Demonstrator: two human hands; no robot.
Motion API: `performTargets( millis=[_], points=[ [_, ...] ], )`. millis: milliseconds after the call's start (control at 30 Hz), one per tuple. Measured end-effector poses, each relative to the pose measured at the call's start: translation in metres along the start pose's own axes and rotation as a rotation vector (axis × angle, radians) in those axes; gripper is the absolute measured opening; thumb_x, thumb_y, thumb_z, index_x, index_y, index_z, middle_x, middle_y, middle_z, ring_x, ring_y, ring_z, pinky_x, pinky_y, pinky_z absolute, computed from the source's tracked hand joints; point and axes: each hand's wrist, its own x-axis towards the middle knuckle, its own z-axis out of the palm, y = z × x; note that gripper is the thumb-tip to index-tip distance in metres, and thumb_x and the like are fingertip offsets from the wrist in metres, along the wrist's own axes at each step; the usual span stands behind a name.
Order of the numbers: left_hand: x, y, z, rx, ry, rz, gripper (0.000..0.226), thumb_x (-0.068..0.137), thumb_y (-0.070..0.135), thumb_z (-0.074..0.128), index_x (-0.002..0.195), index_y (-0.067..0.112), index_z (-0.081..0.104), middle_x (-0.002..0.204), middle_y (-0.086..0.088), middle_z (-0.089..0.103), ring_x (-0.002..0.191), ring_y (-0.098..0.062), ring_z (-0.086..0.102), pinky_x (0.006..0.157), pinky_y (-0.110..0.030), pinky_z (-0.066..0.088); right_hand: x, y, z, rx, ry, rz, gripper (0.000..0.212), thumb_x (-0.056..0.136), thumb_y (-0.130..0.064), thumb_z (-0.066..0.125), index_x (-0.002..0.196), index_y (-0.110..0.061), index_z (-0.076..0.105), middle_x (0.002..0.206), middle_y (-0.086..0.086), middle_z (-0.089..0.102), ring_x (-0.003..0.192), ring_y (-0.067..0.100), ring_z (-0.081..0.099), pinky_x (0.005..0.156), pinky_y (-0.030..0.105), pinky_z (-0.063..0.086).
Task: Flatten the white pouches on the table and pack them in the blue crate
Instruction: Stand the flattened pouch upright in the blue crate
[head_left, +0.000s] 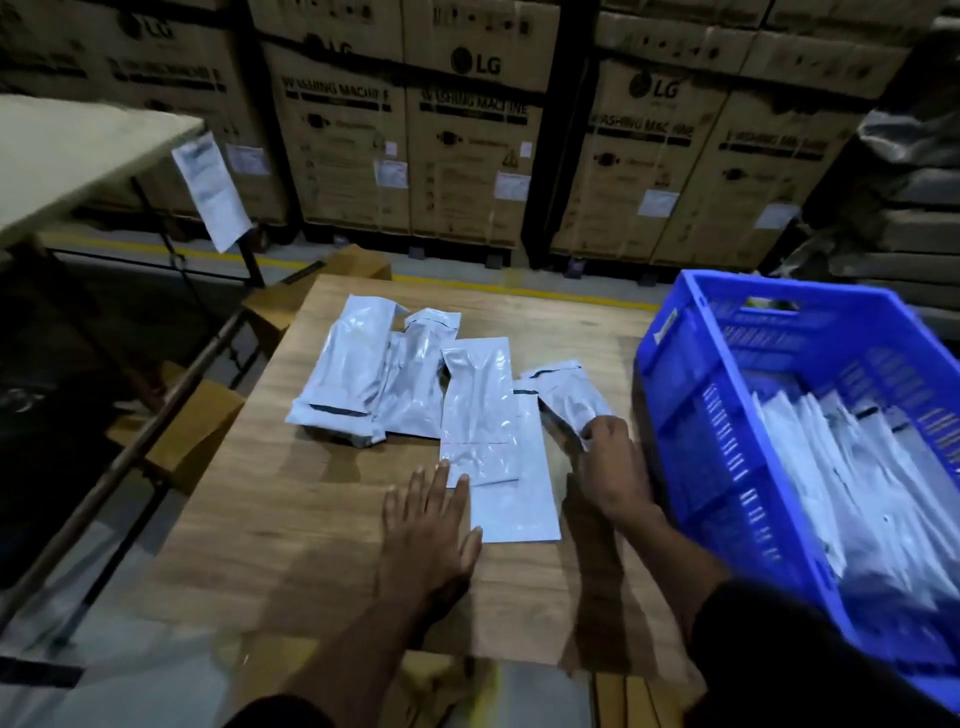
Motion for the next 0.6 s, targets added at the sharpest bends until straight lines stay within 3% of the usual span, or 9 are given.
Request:
performTargets(
  millis=[133, 267, 433, 500, 600],
  points=[
    [0.001, -0.003, -0.001, 0.005, -0.021, -0.009, 0.074, 0.094, 0.06, 0.037, 0.159, 0.026, 0.03, 0.17, -0.004, 0.015, 0.153, -0.035, 0.02, 0.118, -0.061, 0.016, -0.05, -0.007, -0.015, 0.178, 0.171, -0.074, 0.026, 0.079, 0.003, 0.059, 0.101, -0.01, 0.055, 0.106, 0.015, 0.056, 0.096, 0.038, 0.056, 0.081, 0.046, 0.048],
    [-0.005, 0.001, -0.004, 0.018, -0.071, -0.032, 0.071, 0.092, 0.058, 0.034, 0.153, 0.021, 0.043, 0.165, -0.011, 0.028, 0.146, -0.041, 0.032, 0.113, -0.064, 0.028, -0.094, -0.018, -0.026, 0.278, 0.321, -0.122, 0.036, 0.078, 0.0, 0.05, 0.112, -0.01, 0.054, 0.119, 0.015, 0.059, 0.108, 0.036, 0.058, 0.092, 0.043, 0.046],
    [-0.012, 0.006, -0.012, -0.003, -0.047, -0.084, 0.067, 0.09, 0.058, 0.034, 0.149, 0.026, 0.046, 0.16, -0.011, 0.038, 0.14, -0.045, 0.04, 0.107, -0.066, 0.034, -0.109, -0.022, -0.044, 0.411, 0.484, -0.146, 0.042, 0.081, -0.009, 0.041, 0.122, -0.011, 0.05, 0.123, 0.011, 0.058, 0.114, 0.031, 0.058, 0.097, 0.045, 0.049],
    [-0.012, 0.006, -0.013, 0.007, -0.051, -0.073, 0.067, 0.091, 0.056, 0.034, 0.147, 0.024, 0.05, 0.157, -0.011, 0.043, 0.137, -0.046, 0.044, 0.104, -0.067, 0.037, -0.112, -0.029, -0.053, 0.45, 0.488, -0.222, 0.044, 0.081, -0.004, 0.044, 0.123, -0.016, 0.047, 0.124, 0.011, 0.058, 0.117, 0.029, 0.057, 0.1, 0.04, 0.047],
    [-0.015, 0.01, -0.024, -0.029, -0.002, -0.116, 0.06, 0.094, 0.042, 0.035, 0.141, 0.011, 0.056, 0.146, -0.017, 0.053, 0.129, -0.047, 0.052, 0.097, -0.065, 0.047, -0.116, -0.034, -0.053, 0.442, 0.357, -0.383, 0.054, 0.078, 0.008, 0.048, 0.125, -0.018, 0.045, 0.127, 0.012, 0.055, 0.121, 0.024, 0.052, 0.104, 0.027, 0.04]
  ],
)
